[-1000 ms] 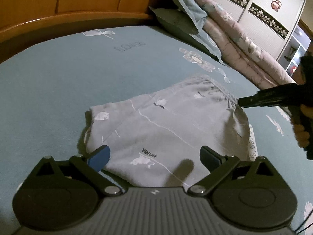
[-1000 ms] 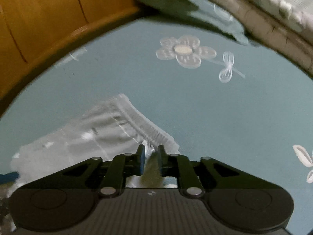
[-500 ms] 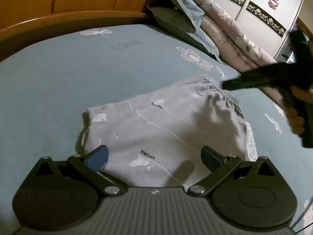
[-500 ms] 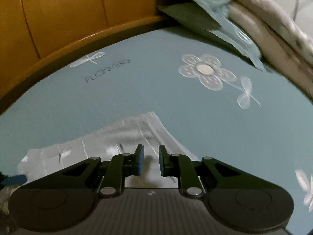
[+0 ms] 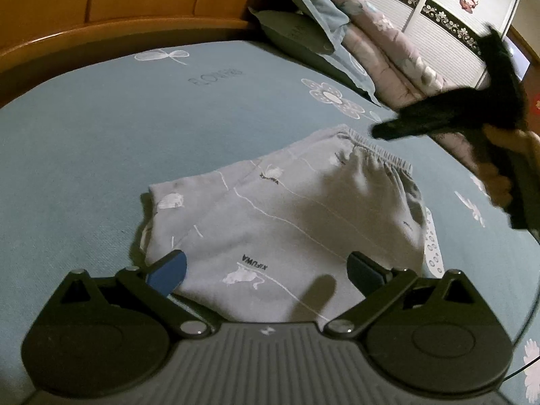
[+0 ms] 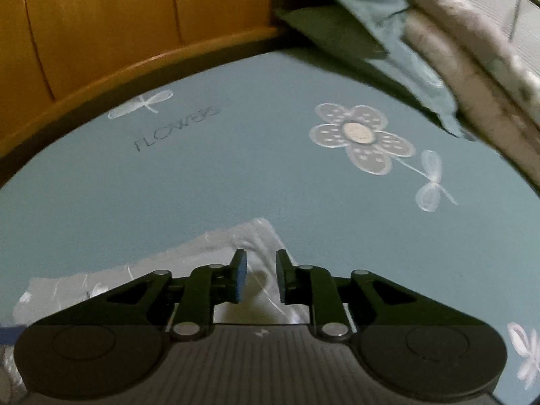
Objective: Fold clothes
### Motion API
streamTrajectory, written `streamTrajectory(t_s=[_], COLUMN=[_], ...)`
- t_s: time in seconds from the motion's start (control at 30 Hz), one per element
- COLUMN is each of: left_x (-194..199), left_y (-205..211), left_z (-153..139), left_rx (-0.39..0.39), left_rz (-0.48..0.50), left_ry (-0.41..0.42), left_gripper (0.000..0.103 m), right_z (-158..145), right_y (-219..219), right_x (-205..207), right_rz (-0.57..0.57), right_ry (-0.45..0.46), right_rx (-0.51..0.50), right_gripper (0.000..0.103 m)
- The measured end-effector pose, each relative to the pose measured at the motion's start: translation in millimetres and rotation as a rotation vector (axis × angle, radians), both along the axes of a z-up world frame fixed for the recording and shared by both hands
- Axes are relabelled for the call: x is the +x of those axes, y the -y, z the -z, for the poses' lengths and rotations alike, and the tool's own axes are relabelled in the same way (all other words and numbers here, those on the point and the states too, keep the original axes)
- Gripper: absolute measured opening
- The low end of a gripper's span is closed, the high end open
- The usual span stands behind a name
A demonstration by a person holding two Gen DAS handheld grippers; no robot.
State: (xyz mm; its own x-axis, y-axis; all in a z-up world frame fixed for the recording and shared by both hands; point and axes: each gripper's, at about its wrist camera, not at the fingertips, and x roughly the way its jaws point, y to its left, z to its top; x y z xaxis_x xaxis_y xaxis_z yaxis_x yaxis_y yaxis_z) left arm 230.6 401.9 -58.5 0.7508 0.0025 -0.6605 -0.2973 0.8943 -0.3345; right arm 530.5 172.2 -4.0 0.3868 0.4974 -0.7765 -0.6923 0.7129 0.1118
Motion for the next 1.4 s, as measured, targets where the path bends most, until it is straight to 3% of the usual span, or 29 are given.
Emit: streamTrajectory(t_s=[0.07, 0.2, 0.27, 0.3, 0.47, 0.63, 0.77, 0.9, 1.0, 1.13, 1.23, 1.4], left_x=[0.9, 3.5, 4.8, 5.4, 3.1, -11.0, -14.9, -7.6, -1.6, -7.5, -17.1, -32.9], left_y=[-0.1, 3.0, 6.1, 7.6, 12.1, 8.4, 8.0, 13.5, 14.6, 14.1, -0.1, -37.3], left_z=[0.1, 0.0, 0.0, 0.0, -2.3, -15.6, -19.3, -11.1, 0.5, 0.4, -3.9, -3.0], left_rx=[-0.003, 0.014, 0.032, 0.043, 0.068, 0.004, -0.073, -0.042, 0.000, 0.030, 0.019, -0.049], left_rz=[-0.004, -0.009, -0.009, -0.008, -0.006, -0.006, 0.020, 0.024, 0.029, 0.058, 0.001, -0.225], left_ry=[-0.001, -0.009, -0.016, -0.020, -0.028, 0.052, 0.114, 0.061, -0.039, -0.036, 0.002, 0.034], left_gripper=[0.101, 0.101, 0.101, 0.101, 0.101, 0.101, 0.101, 0.101, 0.101, 0.101, 0.101, 0.101], right_z=[1.9, 29.5, 43.9, 45.7, 12.8, -25.0, -15.5, 20.4, 46.4, 36.5, 19.0, 9.9], right_y=[17.5, 33.4, 42.4, 48.7, 73.6, 97.2, 88.5, 66.0, 64.5, 75.0, 71.6, 45.0], right_x=[-3.3, -3.6, 4.0, 5.7, -20.6, -55.8, -67.1, -68.3, -65.6, -68.0, -83.6, -129.4], right_rz=[0.002, 0.032, 0.092, 0.116, 0.090, 0.002, -0.062, -0.072, -0.047, -0.019, -0.081, -0.248], right_ry=[-0.029, -0.025, -0.055, -0.077, -0.036, -0.029, -0.097, -0.161, -0.197, -0.177, -0.125, -0.085], right_rx=[0.000, -0.105, -0.119, -0.091, 0.001, 0.082, 0.111, 0.074, 0.031, 0.035, 0.060, 0.072], right_gripper=[0.023, 0.023, 0.034, 0.034, 0.034, 0.034, 0.034, 0.034, 0.034, 0.035, 0.035, 0.036])
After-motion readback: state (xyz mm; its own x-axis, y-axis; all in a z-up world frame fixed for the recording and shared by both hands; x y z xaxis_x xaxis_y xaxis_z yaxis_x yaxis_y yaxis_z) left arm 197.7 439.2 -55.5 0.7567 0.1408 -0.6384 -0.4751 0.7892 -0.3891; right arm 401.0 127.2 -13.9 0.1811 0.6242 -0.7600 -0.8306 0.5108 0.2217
